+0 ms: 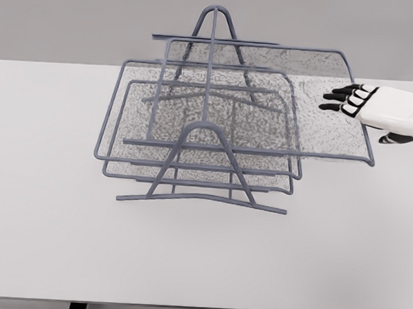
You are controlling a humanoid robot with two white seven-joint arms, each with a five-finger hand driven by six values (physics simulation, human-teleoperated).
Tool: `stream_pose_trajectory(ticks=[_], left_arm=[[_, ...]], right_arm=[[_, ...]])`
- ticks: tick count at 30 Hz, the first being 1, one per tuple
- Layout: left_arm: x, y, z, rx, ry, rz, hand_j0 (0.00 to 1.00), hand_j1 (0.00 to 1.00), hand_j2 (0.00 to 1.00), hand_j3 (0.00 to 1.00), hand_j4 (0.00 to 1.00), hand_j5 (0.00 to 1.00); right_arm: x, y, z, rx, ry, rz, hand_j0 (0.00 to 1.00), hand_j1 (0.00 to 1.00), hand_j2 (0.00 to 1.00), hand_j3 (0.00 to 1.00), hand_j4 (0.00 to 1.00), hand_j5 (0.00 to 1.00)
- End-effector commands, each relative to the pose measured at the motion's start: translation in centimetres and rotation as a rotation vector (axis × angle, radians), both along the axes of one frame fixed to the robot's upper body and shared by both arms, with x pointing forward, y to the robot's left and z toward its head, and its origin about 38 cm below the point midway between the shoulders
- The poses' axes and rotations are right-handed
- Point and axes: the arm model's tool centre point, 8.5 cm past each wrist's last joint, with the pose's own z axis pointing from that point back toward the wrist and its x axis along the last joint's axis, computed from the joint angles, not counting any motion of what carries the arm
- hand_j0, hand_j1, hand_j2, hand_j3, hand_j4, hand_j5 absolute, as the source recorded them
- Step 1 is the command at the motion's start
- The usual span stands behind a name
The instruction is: Pull out the upper folder box with right arm
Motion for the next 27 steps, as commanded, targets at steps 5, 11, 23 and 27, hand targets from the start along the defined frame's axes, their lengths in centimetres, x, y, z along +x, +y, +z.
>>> stream_pose_trajectory(ticks=[5,11,23,27], left_arm=[[0.0,0.0,0.0,0.000,0.000,0.000,1.00,1.00,1.00,1.00,1.00,1.00],[0.0,0.0,0.0,-0.001,-0.002,0.000,1.00,1.00,1.00,1.00,1.00,1.00],[0.0,0.0,0.0,0.000,0.000,0.000,1.00,1.00,1.00,1.00,1.00,1.00],[0.0,0.0,0.0,0.000,0.001,0.000,1.00,1.00,1.00,1.00,1.00,1.00]], right_arm=[[-2.1,-5.3,0.8,-0.212,0.025,-0.075,1.00,1.00,1.00,1.00,1.00,1.00],[-3.2,-7.9,2.1,-0.262,0.025,-0.129,1.00,1.00,1.00,1.00,1.00,1.00],[-2.6,-8.0,9.4,-0.069,-0.108,-0.169,1.00,1.00,1.00,1.00,1.00,1.00],[1.0,1.6,12.1,0.199,-0.194,0.063,1.00,1.00,1.00,1.00,1.00,1.00]])
